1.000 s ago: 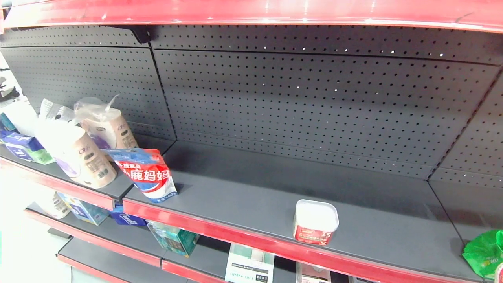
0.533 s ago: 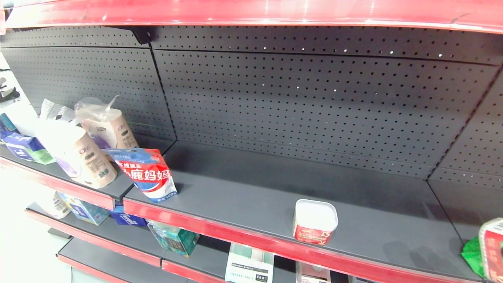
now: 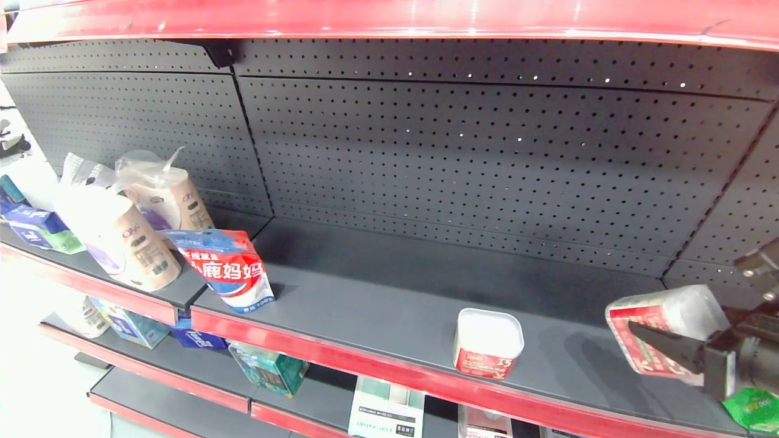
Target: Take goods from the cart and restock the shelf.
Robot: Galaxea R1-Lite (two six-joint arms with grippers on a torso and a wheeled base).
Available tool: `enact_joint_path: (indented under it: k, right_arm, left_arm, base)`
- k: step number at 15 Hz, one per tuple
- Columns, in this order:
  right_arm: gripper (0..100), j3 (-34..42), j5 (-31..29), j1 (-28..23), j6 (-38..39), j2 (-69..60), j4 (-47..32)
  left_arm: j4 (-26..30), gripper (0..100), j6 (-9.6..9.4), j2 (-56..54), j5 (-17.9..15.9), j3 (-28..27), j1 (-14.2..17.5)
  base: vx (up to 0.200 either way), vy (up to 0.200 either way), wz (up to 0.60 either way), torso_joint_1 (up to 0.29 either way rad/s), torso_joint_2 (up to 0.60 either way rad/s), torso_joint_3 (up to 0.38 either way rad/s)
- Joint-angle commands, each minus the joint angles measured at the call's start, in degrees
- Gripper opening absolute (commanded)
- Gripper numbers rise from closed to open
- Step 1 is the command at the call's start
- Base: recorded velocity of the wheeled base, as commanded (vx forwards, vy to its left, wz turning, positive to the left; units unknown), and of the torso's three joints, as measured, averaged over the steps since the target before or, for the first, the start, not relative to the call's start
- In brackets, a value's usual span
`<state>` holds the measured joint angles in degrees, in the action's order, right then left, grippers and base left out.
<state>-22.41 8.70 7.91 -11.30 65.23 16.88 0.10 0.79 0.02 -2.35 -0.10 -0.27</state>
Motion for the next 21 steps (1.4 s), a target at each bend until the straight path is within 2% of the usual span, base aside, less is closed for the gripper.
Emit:
enact_joint_path:
  k: [1, 3, 6, 7, 8, 10, 14, 21]
  right_arm:
    - [0, -5.0, 1.8, 0.2, -0.5, 14.0, 1.4]
    - [0, -8.3, 6.3, 0.1, -2.1, 19.1, 1.5]
    - [0, -12.5, 11.6, 0.1, -8.7, 25.4, 1.5]
    - [0, -12.5, 11.6, 0.1, -8.7, 25.4, 1.5]
    - [0, -16.0, 14.1, 0.1, -13.9, 29.6, 1.5]
    - [0, -22.0, 14.6, 0.4, -18.0, 35.1, 1.4]
    - [0, -30.0, 14.4, 1.8, -18.0, 41.9, 1.2]
    - [0, -27.3, 14.2, 4.0, -18.1, 43.0, 1.0]
  left_arm:
    - [0.0, 100, 0.0, 0.1, 0.0, 0.0, 0.0]
    - [0.0, 100, 0.0, 0.0, 0.0, 0.0, 0.0]
    - [0.0, 100, 0.0, 0.0, 0.0, 0.0, 0.0]
    - [0.0, 100, 0.0, 0.0, 0.0, 0.0, 0.0]
    - [0.0, 100, 0.09, 0.0, 0.0, 0.0, 0.0]
    - [0.0, 100, 0.09, 0.0, 0.0, 0.0, 0.0]
    - [0.0, 100, 0.0, 0.0, 0.0, 0.0, 0.0]
    - [0.0, 100, 0.0, 0.0, 0.0, 0.0, 0.0]
  base:
    - [0.0, 0.0, 0.0, 0.0, 0.0, 0.0]
    - [0.0, 0.0, 0.0, 0.0, 0.0, 0.0]
    - [0.0, 0.0, 0.0, 0.0, 0.0, 0.0]
    - [0.0, 0.0, 0.0, 0.0, 0.0, 0.0]
    - [0.0, 0.0, 0.0, 0.0, 0.0, 0.0]
    - [0.0, 0.0, 0.0, 0.0, 0.0, 0.0]
    - [0.0, 0.0, 0.0, 0.0, 0.0, 0.0]
    - [0.0, 0.0, 0.0, 0.0, 0.0, 0.0]
